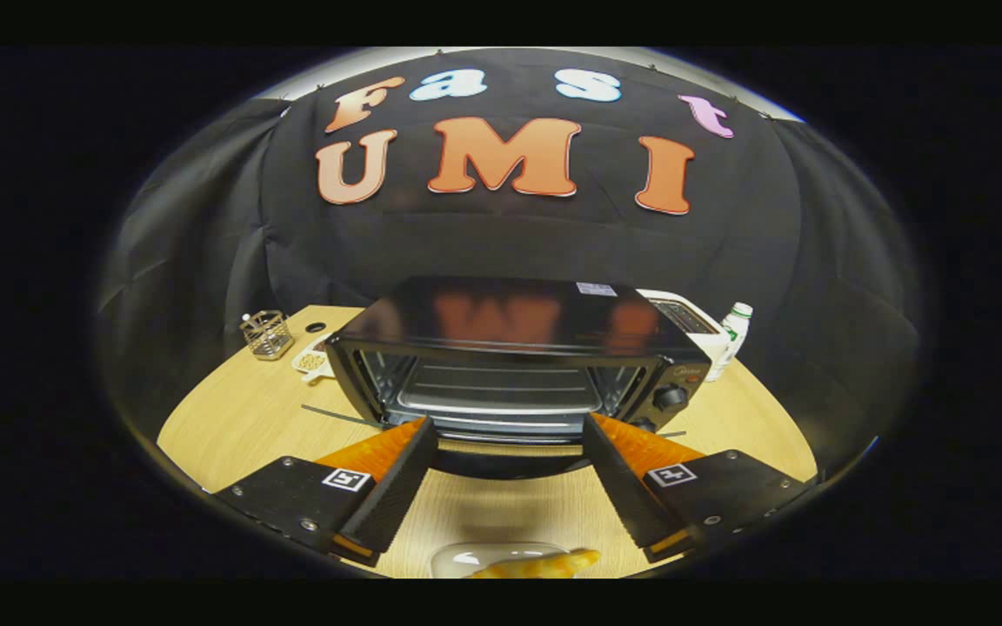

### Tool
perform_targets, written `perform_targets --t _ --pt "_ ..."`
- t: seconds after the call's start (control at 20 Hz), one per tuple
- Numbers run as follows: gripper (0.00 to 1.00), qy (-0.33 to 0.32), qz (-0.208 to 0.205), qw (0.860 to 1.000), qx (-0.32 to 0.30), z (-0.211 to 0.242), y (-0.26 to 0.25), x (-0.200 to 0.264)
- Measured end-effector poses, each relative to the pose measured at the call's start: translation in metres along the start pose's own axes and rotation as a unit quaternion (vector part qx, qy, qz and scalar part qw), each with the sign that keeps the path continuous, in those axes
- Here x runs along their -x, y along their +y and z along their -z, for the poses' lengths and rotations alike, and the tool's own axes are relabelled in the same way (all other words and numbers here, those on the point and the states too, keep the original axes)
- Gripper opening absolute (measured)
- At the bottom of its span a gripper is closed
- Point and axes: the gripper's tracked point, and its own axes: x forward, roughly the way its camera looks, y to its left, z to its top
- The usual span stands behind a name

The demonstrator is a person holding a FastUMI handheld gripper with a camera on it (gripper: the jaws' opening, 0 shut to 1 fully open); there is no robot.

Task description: Open the toaster oven, put the food inside, and close the toaster oven door.

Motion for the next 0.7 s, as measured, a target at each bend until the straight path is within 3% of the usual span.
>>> perform_targets --t 0.7 --pt "1.0 0.024 0.001 1.0 -0.018 0.085 0.005 0.02"
